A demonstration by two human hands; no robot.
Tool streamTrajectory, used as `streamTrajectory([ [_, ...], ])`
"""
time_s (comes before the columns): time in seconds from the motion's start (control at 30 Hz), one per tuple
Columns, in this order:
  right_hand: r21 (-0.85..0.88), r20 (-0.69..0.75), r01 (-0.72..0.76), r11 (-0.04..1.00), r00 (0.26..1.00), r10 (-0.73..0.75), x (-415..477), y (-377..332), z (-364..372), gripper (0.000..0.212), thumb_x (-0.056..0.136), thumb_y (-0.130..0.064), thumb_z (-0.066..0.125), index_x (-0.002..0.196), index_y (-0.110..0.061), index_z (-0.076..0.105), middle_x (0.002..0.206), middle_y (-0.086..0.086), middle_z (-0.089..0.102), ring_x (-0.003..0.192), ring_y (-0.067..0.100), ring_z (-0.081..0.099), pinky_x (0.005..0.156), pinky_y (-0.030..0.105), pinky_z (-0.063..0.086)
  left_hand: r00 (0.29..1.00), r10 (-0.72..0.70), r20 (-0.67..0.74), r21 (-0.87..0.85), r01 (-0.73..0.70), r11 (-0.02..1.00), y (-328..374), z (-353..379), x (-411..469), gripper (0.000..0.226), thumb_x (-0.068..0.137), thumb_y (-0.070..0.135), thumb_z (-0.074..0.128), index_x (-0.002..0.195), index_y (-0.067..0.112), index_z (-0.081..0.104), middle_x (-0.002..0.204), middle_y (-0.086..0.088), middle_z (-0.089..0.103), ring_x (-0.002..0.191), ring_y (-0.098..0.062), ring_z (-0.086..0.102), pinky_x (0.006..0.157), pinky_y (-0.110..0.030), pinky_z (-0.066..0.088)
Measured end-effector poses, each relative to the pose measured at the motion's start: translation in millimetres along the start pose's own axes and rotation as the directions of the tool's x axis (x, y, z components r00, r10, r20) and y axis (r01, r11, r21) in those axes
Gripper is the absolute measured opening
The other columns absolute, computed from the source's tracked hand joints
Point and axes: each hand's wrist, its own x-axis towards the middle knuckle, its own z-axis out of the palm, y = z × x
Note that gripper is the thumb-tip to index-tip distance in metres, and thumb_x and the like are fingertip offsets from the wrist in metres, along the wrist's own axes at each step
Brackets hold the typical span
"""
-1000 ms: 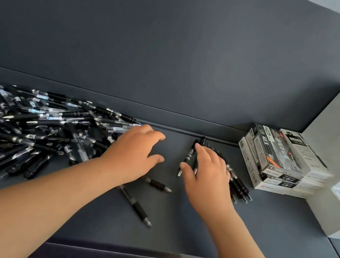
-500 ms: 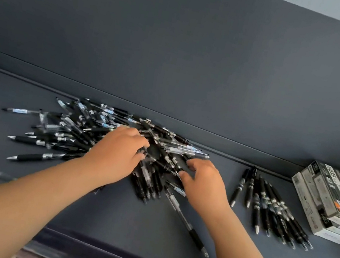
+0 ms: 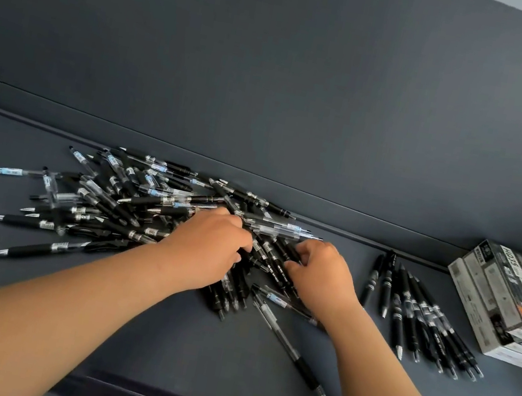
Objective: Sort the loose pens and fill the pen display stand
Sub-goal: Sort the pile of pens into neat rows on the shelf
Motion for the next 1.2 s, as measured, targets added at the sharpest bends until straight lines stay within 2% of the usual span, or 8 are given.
streamTrajectory([
  [0.1, 0.105, 0.019, -0.011, 0.994, 1.0, 0.009, -3, 0, -3, 0.016, 0.084, -0.017, 0.059, 0.099, -0.019, 0.064, 0.086, -0.004, 0.063, 0.081, 0.018, 0.062, 0.077, 0.028, 0.05, 0.999, 0.021, -0.034, 0.014, -0.02, 1.0, -2, -3, 0, 0.023, 0.093, 0.019, 0.056, 0.115, 0.025, 0.059, 0.105, 0.01, 0.054, 0.103, -0.012, 0.041, 0.089, -0.03, 0.04],
  [0.27, 0.062, 0.045, 0.017, 0.998, 0.999, -0.02, -8, -4, -3, 0.032, 0.083, -0.035, 0.066, 0.11, -0.019, 0.058, 0.105, -0.004, 0.052, 0.098, 0.018, 0.053, 0.077, 0.026, 0.039, 0.999, 0.018, -0.05, 0.041, -0.015, 0.999, -2, -7, 10, 0.035, 0.092, 0.013, 0.053, 0.124, 0.026, 0.052, 0.106, 0.006, 0.051, 0.103, -0.016, 0.04, 0.086, -0.029, 0.038],
  [0.47, 0.039, 0.079, 0.035, 0.999, 0.996, -0.038, -9, -8, -4, 0.032, 0.08, -0.019, 0.066, 0.11, -0.018, 0.054, 0.107, 0.0, 0.057, 0.096, 0.02, 0.054, 0.078, 0.029, 0.046, 0.997, 0.082, 0.016, 0.14, -0.083, 0.987, 5, -2, 20, 0.057, 0.087, -0.001, 0.044, 0.133, 0.031, 0.051, 0.092, 0.005, 0.034, 0.09, -0.015, 0.024, 0.073, -0.028, 0.025],
  [0.6, -0.012, 0.068, 0.015, 1.0, 0.998, -0.014, -7, -8, -2, 0.025, 0.081, -0.012, 0.057, 0.106, -0.013, 0.054, 0.099, 0.002, 0.061, 0.089, 0.023, 0.056, 0.069, 0.03, 0.045, 0.99, 0.143, 0.016, 0.185, -0.143, 0.972, 9, -5, 23, 0.041, 0.089, 0.006, 0.051, 0.123, 0.028, 0.059, 0.096, 0.005, 0.037, 0.09, -0.015, 0.024, 0.075, -0.029, 0.028],
  [0.73, -0.116, 0.045, 0.043, 0.992, 0.998, -0.038, -9, -8, 0, 0.021, 0.09, -0.025, 0.058, 0.106, -0.011, 0.056, 0.105, 0.006, 0.059, 0.093, 0.026, 0.055, 0.072, 0.03, 0.042, 0.987, 0.161, -0.028, 0.219, -0.151, 0.964, 5, -5, 21, 0.024, 0.086, 0.006, 0.055, 0.105, 0.019, 0.064, 0.096, 0.003, 0.047, 0.091, -0.018, 0.036, 0.076, -0.034, 0.041],
  [0.9, -0.145, 0.021, 0.079, 0.986, 0.997, -0.077, -11, -7, 0, 0.018, 0.097, -0.022, 0.048, 0.107, -0.007, 0.052, 0.109, 0.011, 0.054, 0.093, 0.028, 0.051, 0.072, 0.03, 0.038, 0.984, 0.124, -0.131, 0.126, -0.107, 0.986, -2, -3, 15, 0.019, 0.094, 0.023, 0.053, 0.111, 0.021, 0.062, 0.101, 0.007, 0.064, 0.098, -0.016, 0.043, 0.082, -0.031, 0.04],
  [1.07, -0.082, 0.04, 0.076, 0.994, 0.997, -0.073, -14, -5, -8, 0.019, 0.098, -0.016, 0.045, 0.111, -0.005, 0.052, 0.109, 0.011, 0.053, 0.08, 0.024, 0.048, 0.068, 0.027, 0.036, 0.983, 0.057, -0.176, 0.031, -0.053, 0.998, -3, -9, 10, 0.025, 0.096, 0.027, 0.052, 0.117, 0.019, 0.062, 0.105, 0.006, 0.066, 0.11, -0.017, 0.048, 0.091, -0.031, 0.04],
  [1.2, 0.03, 0.082, 0.053, 0.998, 0.995, -0.056, -20, -1, -21, 0.017, 0.097, -0.016, 0.047, 0.104, -0.002, 0.056, 0.084, 0.007, 0.054, 0.068, 0.021, 0.047, 0.058, 0.029, 0.036, 0.985, -0.031, -0.171, -0.064, 0.021, 0.998, 4, -18, 6, 0.029, 0.097, 0.028, 0.049, 0.124, 0.023, 0.057, 0.111, 0.004, 0.065, 0.102, -0.018, 0.056, 0.084, -0.032, 0.044],
])
